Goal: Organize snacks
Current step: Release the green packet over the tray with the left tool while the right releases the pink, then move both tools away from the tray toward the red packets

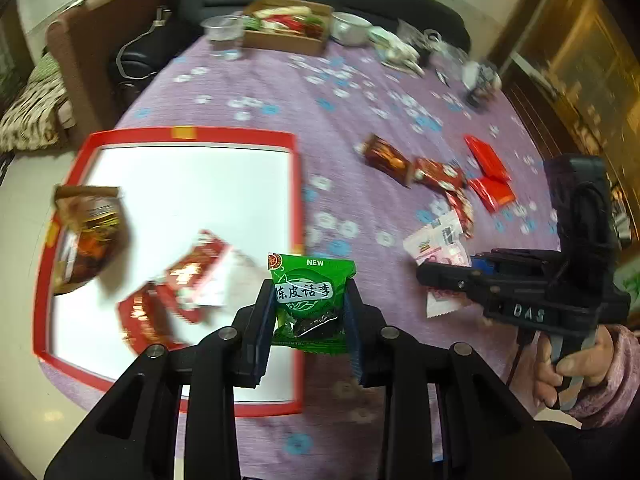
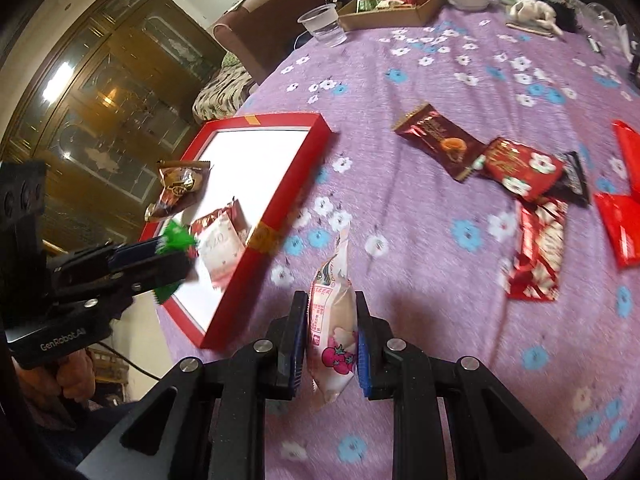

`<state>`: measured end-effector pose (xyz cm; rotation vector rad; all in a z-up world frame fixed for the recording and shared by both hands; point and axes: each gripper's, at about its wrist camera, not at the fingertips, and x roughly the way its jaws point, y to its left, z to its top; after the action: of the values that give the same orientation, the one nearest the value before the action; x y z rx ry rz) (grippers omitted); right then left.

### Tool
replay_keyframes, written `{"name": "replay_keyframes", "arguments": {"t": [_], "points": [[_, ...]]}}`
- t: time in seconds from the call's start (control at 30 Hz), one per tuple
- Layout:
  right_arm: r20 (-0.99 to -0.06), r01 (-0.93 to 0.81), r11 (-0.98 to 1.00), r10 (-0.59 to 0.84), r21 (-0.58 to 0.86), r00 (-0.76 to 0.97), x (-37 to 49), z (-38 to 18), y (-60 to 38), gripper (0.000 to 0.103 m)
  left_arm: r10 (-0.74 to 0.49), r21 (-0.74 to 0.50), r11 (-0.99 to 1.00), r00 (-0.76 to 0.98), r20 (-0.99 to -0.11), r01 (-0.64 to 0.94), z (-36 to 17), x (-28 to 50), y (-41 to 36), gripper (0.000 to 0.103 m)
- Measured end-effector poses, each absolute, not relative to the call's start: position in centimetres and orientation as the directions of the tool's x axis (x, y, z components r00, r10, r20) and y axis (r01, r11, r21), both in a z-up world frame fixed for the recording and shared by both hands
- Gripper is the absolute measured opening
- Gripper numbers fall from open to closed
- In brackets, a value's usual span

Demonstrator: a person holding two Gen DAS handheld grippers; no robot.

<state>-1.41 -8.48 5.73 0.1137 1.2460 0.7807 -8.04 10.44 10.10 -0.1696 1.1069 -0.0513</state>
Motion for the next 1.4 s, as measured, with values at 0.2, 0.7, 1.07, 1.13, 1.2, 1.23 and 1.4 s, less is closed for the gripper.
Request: {"name": "replay_keyframes", "arguments": {"t": [0.2, 0.7, 1.07, 1.13, 1.2, 1.23, 1.4], "points": [[-0.823, -0.48, 0.741, 0.564, 0.468, 0.067, 0.4, 5.5, -5.1, 0.021, -0.086, -0.161, 0.98, 0.483, -0.871, -0.117, 9.7, -9.0, 14.8, 0.029], [-0.825, -0.648, 0.626, 0.566, 0.434, -0.006, 0.2, 7.8, 8.9, 0.024, 0.192, 0.127, 0.977, 0.432, -0.881, -0.174, 8.7, -8.9, 18.8, 0.046], [-0.581, -0.407, 0.642, 0.764, 0.649, 0.28, -1.0, 9.2, -6.8, 0.068, 0.096, 0.177, 0.983, 0.665, -0.741, 0.055, 12.9, -5.9, 6.8, 0.074], [-0.549, -0.315, 0.662, 0.745, 0.68, 0.379, -2.1, 7.9, -12.7, 0.068, -0.032, 0.055, 0.993, 0.687, -0.726, 0.105, 12.7, -5.6, 3.6, 0.074], [-0.517, -0.253, 0.669, 0.717, 0.699, 0.468, -3.0, 7.0, -17.1, 0.073, -0.158, -0.052, 0.984, 0.687, -0.709, 0.173, 11.5, -6.0, 0.1, 0.074], [-0.497, -0.203, 0.676, 0.682, 0.709, 0.536, -3.9, 6.2, -20.0, 0.075, -0.188, -0.073, 0.978, 0.683, -0.706, 0.193, 11.0, -6.2, -0.9, 0.074], [-0.416, -0.057, 0.63, 0.575, 0.775, 0.705, -8.2, 2.9, -26.4, 0.08, -0.281, -0.063, 0.946, 0.705, -0.651, 0.319, 7.8, -13.5, -3.1, 0.074]]}}
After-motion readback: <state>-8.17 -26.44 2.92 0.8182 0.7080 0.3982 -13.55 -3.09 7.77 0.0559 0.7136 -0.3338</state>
